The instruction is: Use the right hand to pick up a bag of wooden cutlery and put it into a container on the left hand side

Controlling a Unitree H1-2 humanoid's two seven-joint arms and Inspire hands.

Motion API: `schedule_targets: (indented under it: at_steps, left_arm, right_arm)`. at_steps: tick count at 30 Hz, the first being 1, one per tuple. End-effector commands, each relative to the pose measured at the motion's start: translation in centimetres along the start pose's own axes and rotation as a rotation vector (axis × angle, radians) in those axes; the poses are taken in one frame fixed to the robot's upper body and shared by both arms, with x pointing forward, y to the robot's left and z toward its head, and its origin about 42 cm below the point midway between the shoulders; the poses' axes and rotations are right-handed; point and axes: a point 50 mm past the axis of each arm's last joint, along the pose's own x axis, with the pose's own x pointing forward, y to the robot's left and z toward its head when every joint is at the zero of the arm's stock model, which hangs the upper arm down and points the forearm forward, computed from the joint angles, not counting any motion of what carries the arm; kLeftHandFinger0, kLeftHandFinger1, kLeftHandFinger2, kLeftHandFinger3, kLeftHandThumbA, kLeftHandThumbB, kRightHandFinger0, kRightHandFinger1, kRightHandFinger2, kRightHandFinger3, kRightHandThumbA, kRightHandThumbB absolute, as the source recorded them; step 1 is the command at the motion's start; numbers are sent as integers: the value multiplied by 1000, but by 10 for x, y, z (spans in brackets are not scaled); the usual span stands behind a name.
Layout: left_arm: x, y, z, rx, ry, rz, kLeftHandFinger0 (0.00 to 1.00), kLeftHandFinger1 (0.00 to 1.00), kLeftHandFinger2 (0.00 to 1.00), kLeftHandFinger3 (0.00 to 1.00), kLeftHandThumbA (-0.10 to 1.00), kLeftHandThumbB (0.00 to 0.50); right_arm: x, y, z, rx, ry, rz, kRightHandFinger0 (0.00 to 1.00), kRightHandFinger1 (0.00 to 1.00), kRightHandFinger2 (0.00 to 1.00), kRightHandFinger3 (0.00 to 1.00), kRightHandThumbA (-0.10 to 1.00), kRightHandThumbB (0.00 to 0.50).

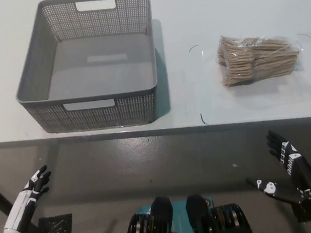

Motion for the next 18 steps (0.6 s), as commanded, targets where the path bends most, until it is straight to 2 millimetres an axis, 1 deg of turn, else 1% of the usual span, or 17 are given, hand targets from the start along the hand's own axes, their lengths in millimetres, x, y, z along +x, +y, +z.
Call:
schedule_targets:
  at_steps: [1, 2, 4, 5, 6, 7, 8, 9, 10, 11, 12, 13, 15, 16, 17, 18]
  left_arm:
    - [6, 14, 21, -7, -114, -6, 1000, 1000, 1000, 1000, 1000, 395]
    - [5, 14, 21, -13, -115, -8, 1000, 1000, 1000, 1000, 1000, 389]
    - [4, 13, 21, -17, -118, -11, 1000, 1000, 1000, 1000, 1000, 386]
    - [3, 12, 21, -16, -118, -15, 1000, 1000, 1000, 1000, 1000, 385]
    - [3, 12, 20, -18, -118, -18, 1000, 1000, 1000, 1000, 1000, 391]
    - [4, 12, 19, -21, -117, -19, 1000, 1000, 1000, 1000, 1000, 393]
    - [4, 11, 19, -26, -115, -21, 1000, 1000, 1000, 1000, 1000, 393]
    - [4, 11, 19, -28, -113, -22, 1000, 1000, 1000, 1000, 1000, 392]
    - [3, 11, 18, -28, -112, -22, 1000, 1000, 1000, 1000, 1000, 393]
    - [4, 11, 18, -30, -111, -23, 1000, 1000, 1000, 1000, 1000, 394]
    - [4, 10, 18, -31, -111, -25, 1000, 1000, 1000, 1000, 1000, 394]
    - [4, 10, 19, -31, -110, -26, 1000, 1000, 1000, 1000, 1000, 393]
    - [2, 9, 17, -32, -103, -25, 1000, 1000, 1000, 1000, 1000, 401]
    - [2, 9, 16, -36, -101, -25, 1000, 1000, 1000, 1000, 1000, 400]
    - [0, 10, 15, -36, -97, -23, 1000, 1000, 1000, 1000, 1000, 397]
    - [-1, 10, 15, -38, -101, -24, 1000, 1000, 1000, 1000, 1000, 378]
  right_arm:
    - [-13, -8, 33, -49, -177, -27, 1000, 1000, 1000, 1000, 1000, 118]
    - [-16, -10, 39, -41, -186, -29, 1000, 1000, 1000, 1000, 1000, 153]
    - [-23, -14, 53, -49, -234, -44, 1000, 1000, 1000, 1000, 1000, 145]
    - [-25, -19, 67, -70, -283, -61, 1000, 1000, 1000, 1000, 1000, 150]
    - [-25, -22, 75, -97, -309, -74, 1000, 1000, 1000, 1000, 1000, 171]
    - [-25, -25, 82, -124, -331, -86, 1000, 1000, 1000, 1000, 1000, 170]
    - [-24, -29, 93, -158, -363, -103, 1000, 1000, 1000, 1000, 1000, 184]
    - [-23, -34, 106, -197, -390, -97, 1000, 1000, 1000, 1000, 1000, 229]
    - [-23, -38, 115, -284, -406, -98, 1000, 1000, 1000, 1000, 1000, 226]
    - [-22, -45, 128, -397, -397, -86, 1000, 1000, 1000, 1000, 1000, 264]
    - [-20, -50, 138, -475, -387, -74, 1000, 1000, 1000, 1000, 1000, 312]
    - [-17, -58, 153, -586, -387, -53, 1000, 1000, 1000, 1000, 1000, 356]
    - [-9, -70, 174, -706, -399, -14, 1000, 1000, 1000, 1000, 1000, 385]
    - [-3, -78, 188, -751, -394, 13, 1000, 1000, 1000, 1000, 855, 402]
    - [4, -86, 203, -795, -376, 31, 1000, 1000, 1000, 1000, 790, 431]
    - [13, -96, 223, -877, -370, 38, 1000, 1000, 1000, 1000, 731, 445]
